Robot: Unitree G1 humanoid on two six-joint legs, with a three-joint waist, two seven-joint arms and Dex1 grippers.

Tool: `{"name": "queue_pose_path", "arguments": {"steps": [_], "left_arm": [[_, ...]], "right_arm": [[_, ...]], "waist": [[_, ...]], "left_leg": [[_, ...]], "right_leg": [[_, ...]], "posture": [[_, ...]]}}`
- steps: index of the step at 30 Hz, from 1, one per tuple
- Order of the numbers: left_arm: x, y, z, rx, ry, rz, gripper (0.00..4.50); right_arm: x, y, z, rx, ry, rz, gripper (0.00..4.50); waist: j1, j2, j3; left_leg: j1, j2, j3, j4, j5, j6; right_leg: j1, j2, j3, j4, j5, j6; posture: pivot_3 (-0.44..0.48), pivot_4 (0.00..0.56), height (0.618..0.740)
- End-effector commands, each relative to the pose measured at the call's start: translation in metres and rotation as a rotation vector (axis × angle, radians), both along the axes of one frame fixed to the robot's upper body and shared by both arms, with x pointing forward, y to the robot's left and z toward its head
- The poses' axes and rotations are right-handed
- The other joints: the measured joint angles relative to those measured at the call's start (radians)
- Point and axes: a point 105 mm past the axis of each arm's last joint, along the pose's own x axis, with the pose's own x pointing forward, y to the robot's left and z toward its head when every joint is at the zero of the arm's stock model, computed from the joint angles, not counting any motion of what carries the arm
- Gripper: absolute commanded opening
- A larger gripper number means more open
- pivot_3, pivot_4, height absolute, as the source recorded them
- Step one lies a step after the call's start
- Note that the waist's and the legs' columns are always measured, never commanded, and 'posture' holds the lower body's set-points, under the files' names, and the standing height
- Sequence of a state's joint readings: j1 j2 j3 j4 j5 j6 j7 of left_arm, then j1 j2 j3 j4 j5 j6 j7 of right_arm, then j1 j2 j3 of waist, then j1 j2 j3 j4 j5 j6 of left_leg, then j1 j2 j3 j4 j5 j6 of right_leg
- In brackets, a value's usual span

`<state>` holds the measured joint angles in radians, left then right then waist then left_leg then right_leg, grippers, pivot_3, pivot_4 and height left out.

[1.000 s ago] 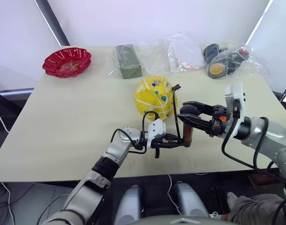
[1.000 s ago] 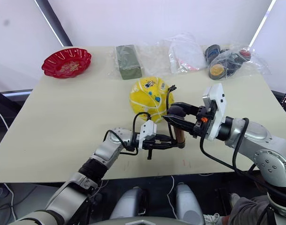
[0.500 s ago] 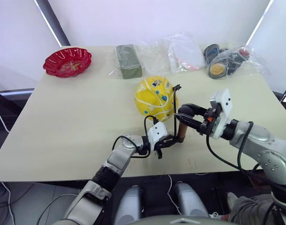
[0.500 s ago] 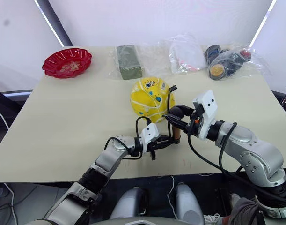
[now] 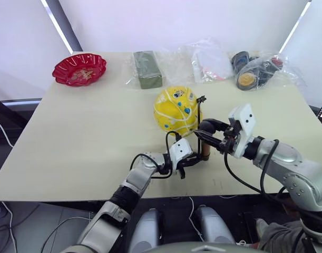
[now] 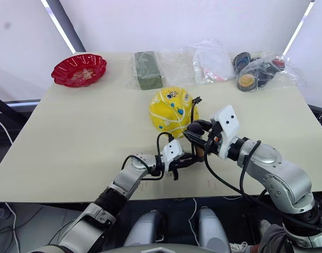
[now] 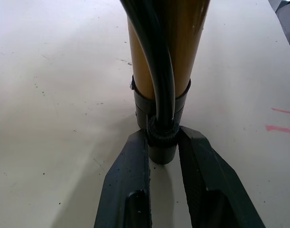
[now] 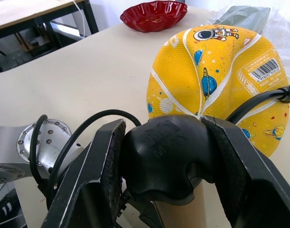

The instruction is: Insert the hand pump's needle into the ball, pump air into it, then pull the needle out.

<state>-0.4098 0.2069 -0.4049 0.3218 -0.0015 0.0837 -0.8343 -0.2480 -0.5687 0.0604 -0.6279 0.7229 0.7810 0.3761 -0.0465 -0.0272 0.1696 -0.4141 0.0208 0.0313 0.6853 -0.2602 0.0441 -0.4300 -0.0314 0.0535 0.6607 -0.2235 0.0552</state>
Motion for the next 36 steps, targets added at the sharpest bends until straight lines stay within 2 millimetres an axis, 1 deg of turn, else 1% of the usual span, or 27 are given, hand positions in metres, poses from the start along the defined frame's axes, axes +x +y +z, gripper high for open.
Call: {"name": "queue_pose_path", "arguments": {"steps": [1,9,11,12,14,20,22,23,26,27,28,34,35,36], "left_arm": [[0.001,-0.007,0.006,-0.016,-0.015,-0.012,0.38],[0.004,-0.014,0.006,-0.025,-0.006,-0.014,0.38],[0.004,-0.015,0.006,-0.026,-0.005,-0.016,1.44],[0.004,-0.015,0.007,-0.027,-0.008,-0.016,1.78],[0.005,-0.016,0.007,-0.026,-0.018,-0.017,2.76],[0.006,-0.016,0.007,-0.029,-0.015,-0.013,2.77],[0.006,-0.017,0.007,-0.037,-0.003,-0.011,2.28],[0.006,-0.017,0.007,-0.035,-0.001,-0.014,2.10],[0.005,-0.017,0.005,-0.024,-0.004,-0.019,0.64],[0.005,-0.017,0.004,-0.021,-0.004,-0.021,0.42],[0.005,-0.016,0.004,-0.015,-0.006,-0.022,0.36],[0.005,-0.016,0.000,0.015,-0.013,-0.022,0.36],[0.005,-0.016,-0.001,0.017,-0.012,-0.023,0.36],[0.006,-0.017,-0.003,0.032,-0.009,-0.022,0.36]], "right_arm": [[0.000,-0.006,-0.017,-0.050,0.059,-0.040,2.02],[0.002,-0.009,-0.019,-0.033,0.068,-0.068,2.02],[0.002,-0.010,-0.019,-0.033,0.068,-0.072,2.02],[0.003,-0.010,-0.019,-0.033,0.067,-0.073,2.02],[0.003,-0.011,-0.019,-0.033,0.067,-0.074,2.02],[0.003,-0.011,-0.020,-0.034,0.069,-0.076,2.02],[0.003,-0.011,-0.020,-0.034,0.069,-0.076,2.02],[0.003,-0.011,-0.020,-0.035,0.069,-0.076,2.02],[0.003,-0.012,-0.020,-0.035,0.067,-0.076,2.02],[0.003,-0.012,-0.019,-0.035,0.066,-0.075,2.02],[0.003,-0.012,-0.019,-0.036,0.065,-0.076,2.02],[0.004,-0.016,-0.013,-0.038,0.042,-0.086,2.02],[0.003,-0.017,-0.011,-0.035,0.034,-0.085,2.02],[0.002,-0.019,-0.001,-0.022,0.001,-0.085,2.02]], "waist": [[0.002,-0.001,-0.001],[0.007,-0.002,-0.005],[0.007,-0.002,-0.007],[0.006,-0.003,-0.007],[0.003,-0.003,-0.007],[0.003,-0.003,-0.007],[0.003,-0.003,-0.007],[0.003,-0.003,-0.007],[0.004,-0.003,-0.007],[0.005,-0.003,-0.008],[0.005,-0.003,-0.008],[0.005,-0.003,-0.008],[0.005,-0.003,-0.008],[0.005,-0.003,-0.008]], "left_leg": [[0.000,0.000,0.000,0.000,0.000,0.000],[0.000,0.000,0.000,0.001,0.000,0.000],[0.000,-0.001,0.000,0.001,0.000,0.000],[0.000,0.000,0.000,0.001,0.000,0.000],[0.000,0.000,0.000,0.001,0.000,0.000],[0.000,0.000,0.000,0.001,0.000,0.000],[0.000,0.000,0.000,0.001,0.000,0.000],[0.000,0.000,0.000,0.001,0.000,0.000],[0.000,0.000,0.000,0.001,0.000,0.000],[0.000,0.000,0.000,0.001,0.000,0.000],[0.000,0.000,0.000,0.001,0.000,0.000],[0.000,0.000,0.000,0.001,0.000,0.000],[0.000,0.000,0.000,0.001,0.000,0.000],[0.000,0.000,0.000,0.001,0.000,0.000]], "right_leg": [[0.000,0.000,0.000,0.000,0.000,0.000],[0.001,-0.001,0.000,0.000,0.000,0.000],[0.001,-0.001,0.000,0.000,0.000,0.000],[0.001,-0.001,0.000,0.000,0.000,0.000],[0.001,0.000,0.000,0.000,0.000,0.000],[0.001,0.000,0.000,0.000,0.000,0.000],[0.001,0.000,0.000,0.000,0.000,0.000],[0.001,0.000,0.000,0.000,0.000,0.000],[0.001,0.000,0.000,0.000,0.000,0.000],[0.001,0.000,0.000,0.000,0.000,0.000],[0.001,0.000,0.000,0.000,0.000,0.000],[0.001,0.000,0.000,0.000,0.000,0.000],[0.001,0.000,0.000,0.000,0.000,0.000],[0.001,0.000,0.000,0.000,0.000,0.000]], "posture": [[0.000,0.150,0.740],[0.000,0.150,0.740],[0.000,0.150,0.740],[0.000,0.150,0.740],[0.000,0.150,0.740],[0.000,0.150,0.740],[0.000,0.150,0.740],[0.000,0.150,0.740],[0.000,0.150,0.740],[0.000,0.150,0.740],[0.000,0.150,0.740],[0.000,0.150,0.740],[0.000,0.150,0.740],[0.000,0.150,0.740]]}}
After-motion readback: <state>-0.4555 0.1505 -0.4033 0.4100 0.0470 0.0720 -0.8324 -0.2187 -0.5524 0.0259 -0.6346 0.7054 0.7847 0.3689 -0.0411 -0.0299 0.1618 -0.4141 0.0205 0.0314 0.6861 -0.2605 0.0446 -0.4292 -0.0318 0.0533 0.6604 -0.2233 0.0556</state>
